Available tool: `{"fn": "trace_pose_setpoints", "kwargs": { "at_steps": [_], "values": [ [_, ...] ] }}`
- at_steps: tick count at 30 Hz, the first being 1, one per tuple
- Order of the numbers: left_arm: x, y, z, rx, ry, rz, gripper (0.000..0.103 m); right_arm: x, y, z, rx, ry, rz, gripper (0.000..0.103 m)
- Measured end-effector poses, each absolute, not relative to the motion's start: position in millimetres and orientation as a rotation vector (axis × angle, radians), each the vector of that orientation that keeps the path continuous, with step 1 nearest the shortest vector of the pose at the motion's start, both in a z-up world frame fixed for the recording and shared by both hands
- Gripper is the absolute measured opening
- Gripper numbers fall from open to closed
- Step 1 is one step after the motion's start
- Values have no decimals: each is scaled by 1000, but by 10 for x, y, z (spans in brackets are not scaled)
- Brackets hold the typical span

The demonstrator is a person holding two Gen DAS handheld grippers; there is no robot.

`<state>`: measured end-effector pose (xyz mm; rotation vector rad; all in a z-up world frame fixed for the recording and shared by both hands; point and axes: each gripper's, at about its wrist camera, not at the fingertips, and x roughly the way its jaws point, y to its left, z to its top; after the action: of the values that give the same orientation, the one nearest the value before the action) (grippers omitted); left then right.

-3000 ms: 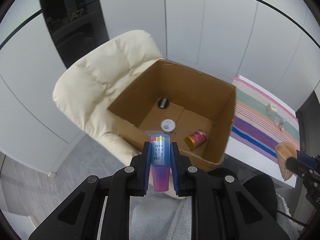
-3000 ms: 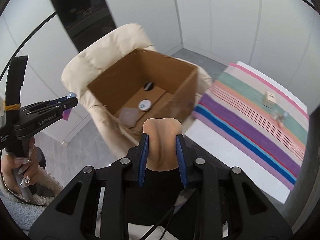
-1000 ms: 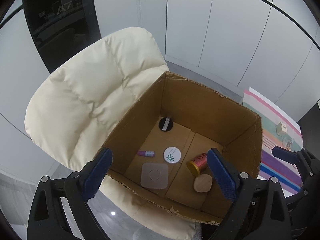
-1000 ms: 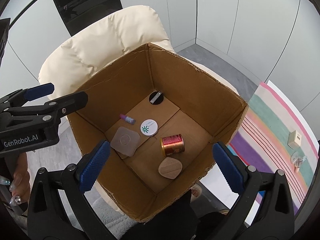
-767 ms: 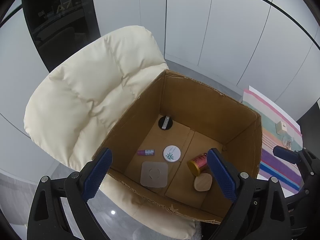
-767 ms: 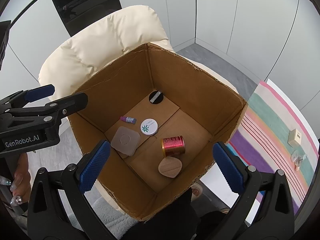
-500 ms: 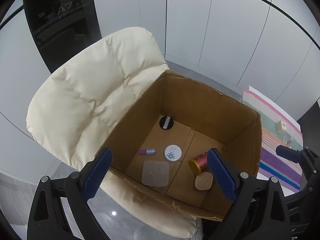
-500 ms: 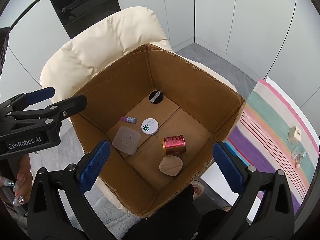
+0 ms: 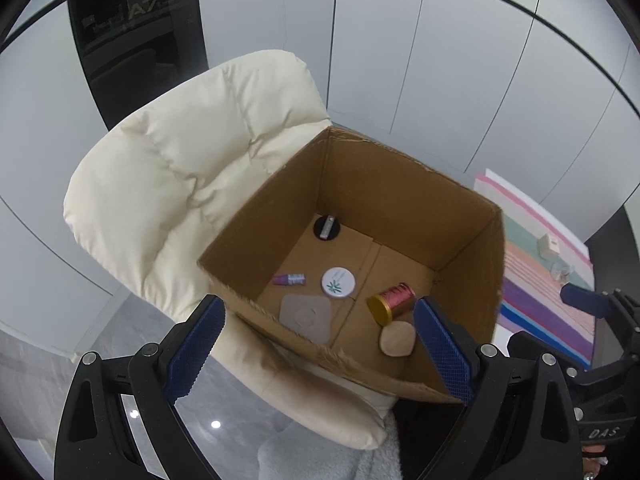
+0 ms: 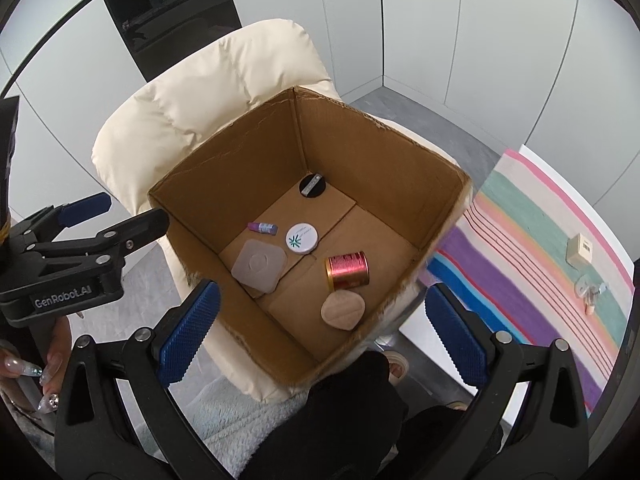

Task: Organize objects
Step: 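Withdraw both open grippers from the box back toward the striped cloth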

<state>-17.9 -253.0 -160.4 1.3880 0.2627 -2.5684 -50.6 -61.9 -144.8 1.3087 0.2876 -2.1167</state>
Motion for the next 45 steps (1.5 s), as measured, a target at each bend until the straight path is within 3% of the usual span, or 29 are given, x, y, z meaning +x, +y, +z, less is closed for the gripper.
{"fn": "trace_pose_setpoints", "kwargs": {
  "at_steps": [19,36,45],
  "values": [
    [476,-2388,-1633,1437,327,-2559,96,65,-47,-1415,1361,227,-2124,103],
    [347,-2227,-1689,1480,280,-2582,96,57,173,-1394,1368,172,-2194,103],
    [20,-1697,-1695,1536,183,-2678,96,-28,663,-1366,1408,104,-2301,103]
  ]
}}
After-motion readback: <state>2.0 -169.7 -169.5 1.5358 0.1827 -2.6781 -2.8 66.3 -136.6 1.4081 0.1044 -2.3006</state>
